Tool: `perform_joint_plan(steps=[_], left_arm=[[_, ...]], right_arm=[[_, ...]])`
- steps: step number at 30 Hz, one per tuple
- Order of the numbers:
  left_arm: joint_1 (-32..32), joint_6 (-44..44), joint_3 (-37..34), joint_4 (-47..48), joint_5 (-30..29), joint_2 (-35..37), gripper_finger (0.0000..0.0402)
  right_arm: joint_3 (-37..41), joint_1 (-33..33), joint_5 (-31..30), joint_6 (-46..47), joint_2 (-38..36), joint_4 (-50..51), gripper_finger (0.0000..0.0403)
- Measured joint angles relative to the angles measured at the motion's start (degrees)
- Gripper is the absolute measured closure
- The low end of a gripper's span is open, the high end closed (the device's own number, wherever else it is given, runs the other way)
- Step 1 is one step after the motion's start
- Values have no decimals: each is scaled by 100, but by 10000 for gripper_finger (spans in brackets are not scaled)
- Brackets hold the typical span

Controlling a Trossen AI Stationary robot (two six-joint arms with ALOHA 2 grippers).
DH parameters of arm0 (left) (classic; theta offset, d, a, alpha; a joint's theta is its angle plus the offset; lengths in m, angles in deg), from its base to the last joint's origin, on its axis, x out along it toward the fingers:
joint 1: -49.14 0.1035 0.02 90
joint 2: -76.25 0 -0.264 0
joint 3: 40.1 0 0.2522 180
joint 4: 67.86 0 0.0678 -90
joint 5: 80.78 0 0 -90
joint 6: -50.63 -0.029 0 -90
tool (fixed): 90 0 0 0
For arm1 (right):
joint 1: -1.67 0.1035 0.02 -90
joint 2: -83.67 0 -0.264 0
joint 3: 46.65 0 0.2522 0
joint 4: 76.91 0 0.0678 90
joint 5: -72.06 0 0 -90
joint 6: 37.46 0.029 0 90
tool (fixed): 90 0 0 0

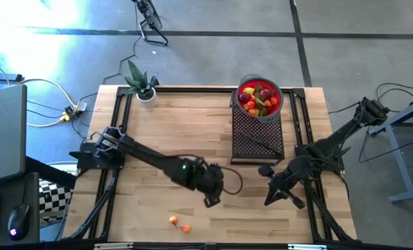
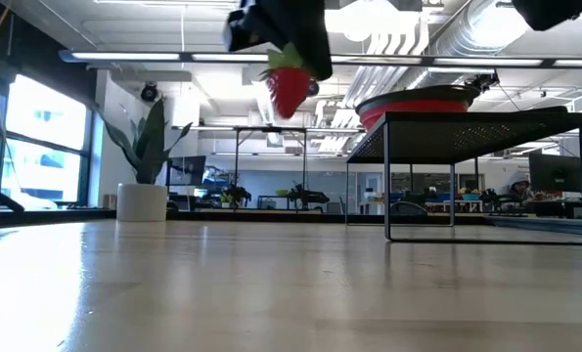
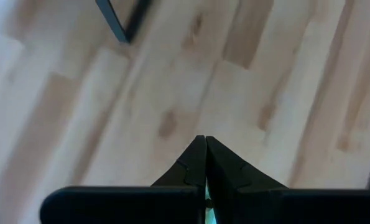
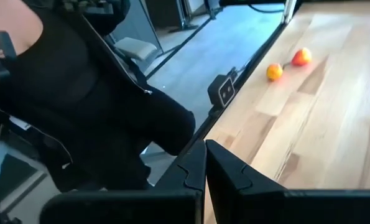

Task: Pick & Place Fruit
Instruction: Put the strawberry into the strainer bowl on the shelf

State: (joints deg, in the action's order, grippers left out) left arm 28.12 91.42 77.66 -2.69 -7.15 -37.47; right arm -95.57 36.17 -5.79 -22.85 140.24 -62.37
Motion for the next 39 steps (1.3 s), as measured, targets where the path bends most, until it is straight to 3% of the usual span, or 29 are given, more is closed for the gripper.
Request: perform_joint_plan(steps=[7, 20, 26, 39], left_arm=[[534, -1030, 762, 468, -29, 0, 401], [1541, -2755, 2611, 686, -29, 7, 401], [2030, -3167, 2926, 244, 43, 17, 401], [3094, -3501, 2932, -2032, 1270, -314, 401]], right_arm=[[0, 0, 9, 496, 0, 238, 400], [0, 1, -16, 400, 0, 295, 400], [0, 0, -21, 227, 0, 292, 400], [0, 48, -718, 502, 0, 286, 400]])
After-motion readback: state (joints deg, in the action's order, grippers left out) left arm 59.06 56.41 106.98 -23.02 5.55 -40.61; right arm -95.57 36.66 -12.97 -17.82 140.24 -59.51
